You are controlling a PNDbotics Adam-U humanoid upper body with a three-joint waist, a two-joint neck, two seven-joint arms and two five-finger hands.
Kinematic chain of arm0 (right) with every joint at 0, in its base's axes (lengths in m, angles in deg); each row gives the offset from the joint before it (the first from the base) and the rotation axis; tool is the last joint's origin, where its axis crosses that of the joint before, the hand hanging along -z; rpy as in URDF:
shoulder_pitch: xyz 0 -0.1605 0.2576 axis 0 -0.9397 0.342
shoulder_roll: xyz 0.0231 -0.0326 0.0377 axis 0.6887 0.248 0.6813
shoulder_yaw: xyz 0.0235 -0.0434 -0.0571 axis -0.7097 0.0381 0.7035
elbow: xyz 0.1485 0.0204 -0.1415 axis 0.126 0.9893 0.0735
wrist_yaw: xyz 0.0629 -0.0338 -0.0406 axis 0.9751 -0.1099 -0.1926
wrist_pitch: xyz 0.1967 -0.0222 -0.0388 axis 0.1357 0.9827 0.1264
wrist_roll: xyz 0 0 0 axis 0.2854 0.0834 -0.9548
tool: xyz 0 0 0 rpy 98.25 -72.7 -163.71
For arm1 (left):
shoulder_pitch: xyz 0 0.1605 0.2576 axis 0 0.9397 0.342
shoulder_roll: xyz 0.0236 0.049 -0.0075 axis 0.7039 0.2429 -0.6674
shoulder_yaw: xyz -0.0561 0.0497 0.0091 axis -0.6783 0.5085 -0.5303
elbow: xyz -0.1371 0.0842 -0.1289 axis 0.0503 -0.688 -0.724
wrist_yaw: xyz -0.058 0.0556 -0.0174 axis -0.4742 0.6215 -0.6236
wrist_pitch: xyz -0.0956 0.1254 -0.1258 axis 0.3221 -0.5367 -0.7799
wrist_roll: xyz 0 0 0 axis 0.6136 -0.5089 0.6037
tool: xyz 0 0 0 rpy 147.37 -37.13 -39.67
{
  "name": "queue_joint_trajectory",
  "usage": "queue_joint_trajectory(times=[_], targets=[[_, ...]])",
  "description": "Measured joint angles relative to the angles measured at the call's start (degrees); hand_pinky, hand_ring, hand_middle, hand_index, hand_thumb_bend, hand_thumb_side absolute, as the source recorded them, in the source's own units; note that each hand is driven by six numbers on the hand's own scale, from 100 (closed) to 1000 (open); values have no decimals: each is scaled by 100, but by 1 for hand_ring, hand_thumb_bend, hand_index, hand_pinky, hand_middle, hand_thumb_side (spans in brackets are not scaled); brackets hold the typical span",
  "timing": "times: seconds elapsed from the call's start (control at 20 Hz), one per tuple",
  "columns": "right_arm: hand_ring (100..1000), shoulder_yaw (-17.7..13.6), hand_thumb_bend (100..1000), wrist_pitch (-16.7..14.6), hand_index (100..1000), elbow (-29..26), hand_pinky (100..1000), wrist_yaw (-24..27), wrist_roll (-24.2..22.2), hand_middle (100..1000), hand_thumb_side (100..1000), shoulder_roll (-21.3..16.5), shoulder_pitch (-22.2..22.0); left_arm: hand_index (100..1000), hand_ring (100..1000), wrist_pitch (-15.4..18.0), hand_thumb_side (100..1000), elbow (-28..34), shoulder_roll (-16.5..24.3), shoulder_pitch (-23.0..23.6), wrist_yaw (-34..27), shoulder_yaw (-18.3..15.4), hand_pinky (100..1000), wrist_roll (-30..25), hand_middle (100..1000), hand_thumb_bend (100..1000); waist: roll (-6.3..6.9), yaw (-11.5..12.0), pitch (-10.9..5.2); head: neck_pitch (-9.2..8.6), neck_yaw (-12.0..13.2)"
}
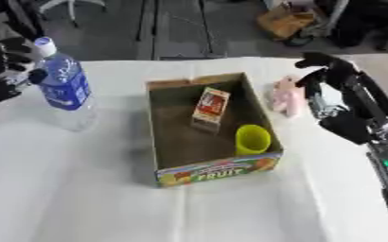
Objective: Pick up objects on the table and place them in the box.
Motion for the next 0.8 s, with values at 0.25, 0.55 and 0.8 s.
queue_joint_trajectory(times=[0.25,0.55,0.8], targets=[[646,0,100,-1,928,0,719,0,-6,780,538,0,0,904,747,-4,580,-2,-6,-34,178,30,733,-22,757,969,6,-1,0,-1,-15],[646,1,100,-3,928,0,719,0,-9,780,535,0,0,906,751,-3,621,-1,-67,-34,435,68,734,158,761,1000,-11,-4,0,-1,-19],[646,1,100,-10,928,0,719,0,-17,780,536,0,0,907,756,25,628,1,-112,-33,627,105,740,356,764,1000,-12,-21,0,-2,-19]])
